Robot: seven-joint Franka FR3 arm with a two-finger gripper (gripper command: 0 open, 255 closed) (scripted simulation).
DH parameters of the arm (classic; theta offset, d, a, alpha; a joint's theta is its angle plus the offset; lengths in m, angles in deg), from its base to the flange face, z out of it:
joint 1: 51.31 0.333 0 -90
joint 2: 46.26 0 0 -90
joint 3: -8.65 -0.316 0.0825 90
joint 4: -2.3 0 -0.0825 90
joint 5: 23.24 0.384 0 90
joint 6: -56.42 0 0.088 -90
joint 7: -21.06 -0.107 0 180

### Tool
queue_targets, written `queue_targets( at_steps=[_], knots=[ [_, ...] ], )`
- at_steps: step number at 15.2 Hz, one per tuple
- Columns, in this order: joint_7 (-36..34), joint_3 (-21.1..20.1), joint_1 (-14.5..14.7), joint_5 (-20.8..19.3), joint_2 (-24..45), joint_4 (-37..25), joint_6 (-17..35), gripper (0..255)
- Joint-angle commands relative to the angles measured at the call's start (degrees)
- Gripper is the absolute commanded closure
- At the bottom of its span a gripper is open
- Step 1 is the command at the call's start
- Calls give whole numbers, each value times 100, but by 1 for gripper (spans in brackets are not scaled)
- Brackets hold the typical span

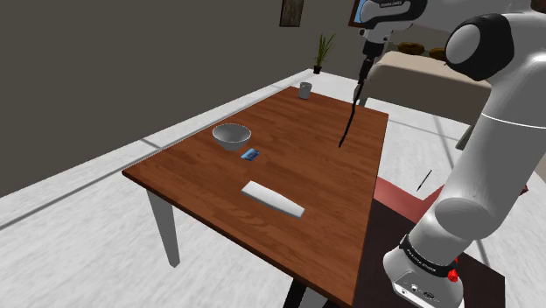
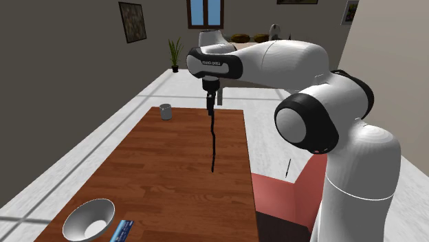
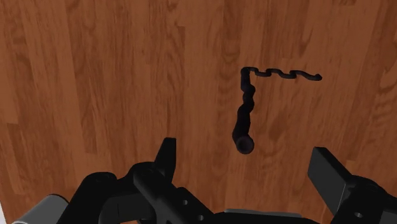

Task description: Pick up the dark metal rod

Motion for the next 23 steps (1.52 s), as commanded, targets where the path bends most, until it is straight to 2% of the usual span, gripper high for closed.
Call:
queue_targets(
  at_steps=[1,5,6,15,23],
  knots=[
    [2,-2,1,1,7,127,136,0],
    [-15,-7,15,-12,-13,349,340,0],
    [-16,-7,17,-18,-24,362,345,255],
    [-15,-7,15,-11,-13,348,340,255],
    [50,12,-44,51,87,-387,-308,255]
  ],
)
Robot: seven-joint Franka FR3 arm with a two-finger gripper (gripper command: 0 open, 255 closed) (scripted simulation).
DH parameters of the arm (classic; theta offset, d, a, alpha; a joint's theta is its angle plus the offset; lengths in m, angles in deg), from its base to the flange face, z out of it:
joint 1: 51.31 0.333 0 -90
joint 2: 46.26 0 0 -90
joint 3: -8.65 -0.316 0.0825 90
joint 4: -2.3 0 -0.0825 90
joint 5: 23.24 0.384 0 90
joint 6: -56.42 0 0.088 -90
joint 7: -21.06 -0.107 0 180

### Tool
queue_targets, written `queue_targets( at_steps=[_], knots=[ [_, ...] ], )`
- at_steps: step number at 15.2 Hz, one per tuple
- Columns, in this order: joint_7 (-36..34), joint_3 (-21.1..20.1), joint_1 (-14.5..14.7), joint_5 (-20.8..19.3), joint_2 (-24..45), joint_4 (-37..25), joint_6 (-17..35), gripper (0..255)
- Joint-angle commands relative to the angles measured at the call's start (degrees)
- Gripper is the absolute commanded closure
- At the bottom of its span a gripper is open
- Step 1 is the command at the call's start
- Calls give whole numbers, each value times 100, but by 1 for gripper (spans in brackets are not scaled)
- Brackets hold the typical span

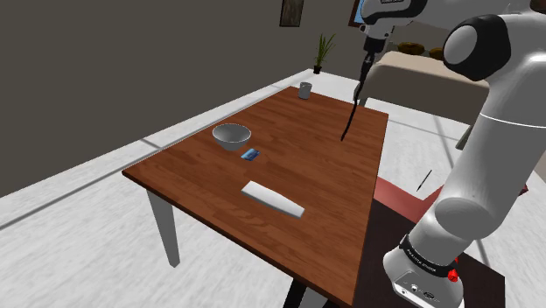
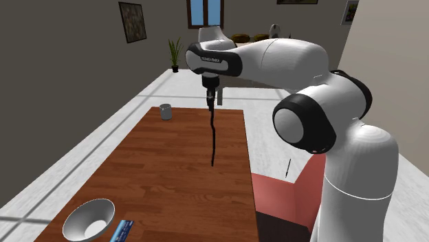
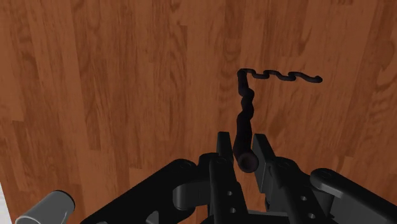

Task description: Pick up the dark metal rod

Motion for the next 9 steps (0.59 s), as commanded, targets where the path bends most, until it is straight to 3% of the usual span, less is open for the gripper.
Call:
queue_targets(
  at_steps=[1,9],
  knots=[
    [31,10,-28,26,41,-209,-175,255],
    [111,30,-124,134,218,-906,-718,255]
  ],
)
